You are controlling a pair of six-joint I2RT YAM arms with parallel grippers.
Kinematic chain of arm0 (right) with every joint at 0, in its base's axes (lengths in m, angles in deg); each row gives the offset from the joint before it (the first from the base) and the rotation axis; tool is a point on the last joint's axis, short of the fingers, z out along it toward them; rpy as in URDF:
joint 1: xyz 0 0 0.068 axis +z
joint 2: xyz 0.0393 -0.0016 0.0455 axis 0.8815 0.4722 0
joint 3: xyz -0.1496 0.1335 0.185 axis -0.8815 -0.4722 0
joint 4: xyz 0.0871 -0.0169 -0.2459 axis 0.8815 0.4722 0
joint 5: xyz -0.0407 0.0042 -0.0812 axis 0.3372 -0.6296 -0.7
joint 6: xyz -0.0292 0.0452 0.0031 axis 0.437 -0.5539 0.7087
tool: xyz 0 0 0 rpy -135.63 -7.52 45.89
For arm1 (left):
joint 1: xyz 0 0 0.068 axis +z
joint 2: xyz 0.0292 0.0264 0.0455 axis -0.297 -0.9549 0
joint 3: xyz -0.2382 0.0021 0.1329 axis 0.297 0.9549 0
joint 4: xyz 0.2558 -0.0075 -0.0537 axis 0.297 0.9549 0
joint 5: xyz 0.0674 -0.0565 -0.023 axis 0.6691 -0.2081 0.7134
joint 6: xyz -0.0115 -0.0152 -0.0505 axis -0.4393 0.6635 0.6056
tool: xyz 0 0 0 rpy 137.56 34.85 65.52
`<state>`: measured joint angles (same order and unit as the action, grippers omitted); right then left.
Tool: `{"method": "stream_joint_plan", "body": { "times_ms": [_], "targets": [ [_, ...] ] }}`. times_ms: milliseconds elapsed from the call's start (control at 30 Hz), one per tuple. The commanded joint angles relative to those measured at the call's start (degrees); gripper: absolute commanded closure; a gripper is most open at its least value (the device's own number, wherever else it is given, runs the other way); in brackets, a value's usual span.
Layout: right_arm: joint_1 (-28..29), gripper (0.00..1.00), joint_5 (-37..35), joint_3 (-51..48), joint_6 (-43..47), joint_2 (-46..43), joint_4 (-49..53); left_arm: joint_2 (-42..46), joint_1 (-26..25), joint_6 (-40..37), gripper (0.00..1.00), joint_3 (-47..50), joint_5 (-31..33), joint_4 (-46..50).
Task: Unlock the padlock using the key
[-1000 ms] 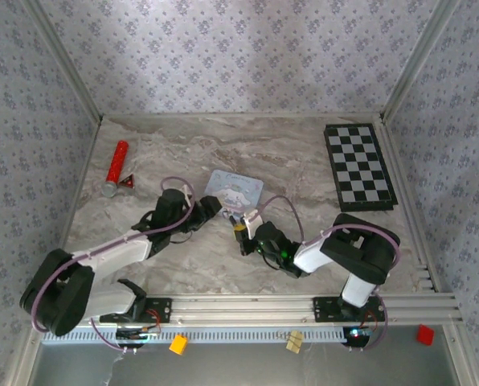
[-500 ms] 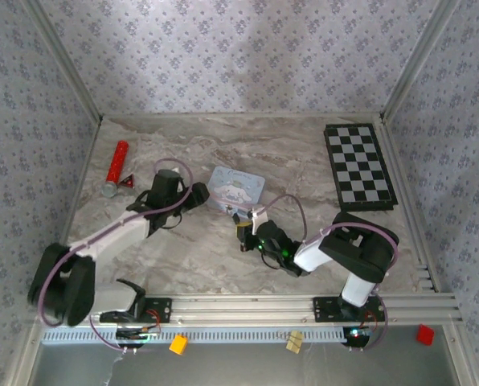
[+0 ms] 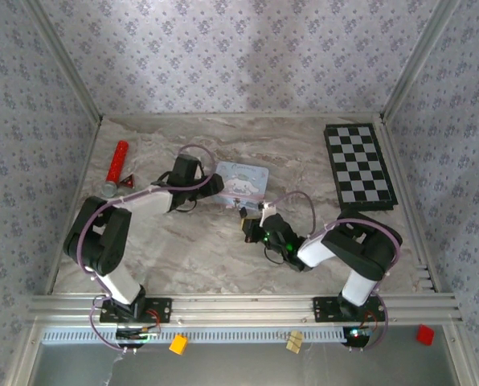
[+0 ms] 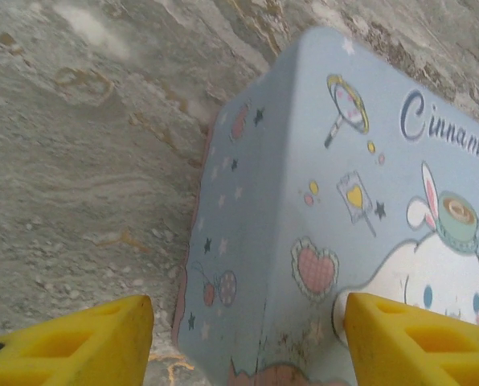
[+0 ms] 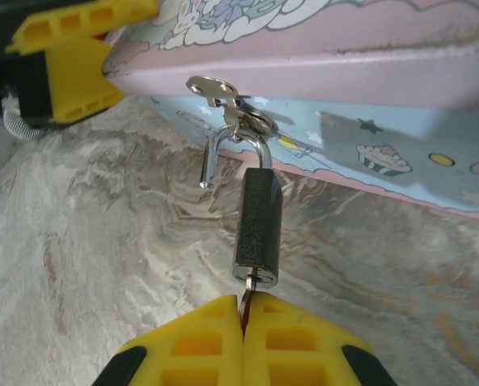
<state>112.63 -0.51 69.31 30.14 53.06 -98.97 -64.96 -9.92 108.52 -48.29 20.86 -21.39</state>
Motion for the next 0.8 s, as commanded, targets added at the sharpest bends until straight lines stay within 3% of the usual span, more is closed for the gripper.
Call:
{"method": "stream_joint_plan", "body": {
  "times_ms": [0, 367, 767],
  "targets": [
    [-1.62, 1.0, -1.3, -1.34, -3.39, -1.37, 1.62, -1.57, -2.24, 0.41, 0.36, -0.02, 0.91, 0.72],
    [-3.56, 1.0, -6.69, -0.56, -3.34, -6.78, 11.16, 0.05, -10.56, 8.02, 0.42, 2.53, 7.68, -0.94],
    [-8.03, 1.0, -5.54, -0.34, -1.32, -10.01, 14.8, -1.54, -15.55, 10.91, 0.43, 0.88, 8.32, -3.28]
  ]
}}
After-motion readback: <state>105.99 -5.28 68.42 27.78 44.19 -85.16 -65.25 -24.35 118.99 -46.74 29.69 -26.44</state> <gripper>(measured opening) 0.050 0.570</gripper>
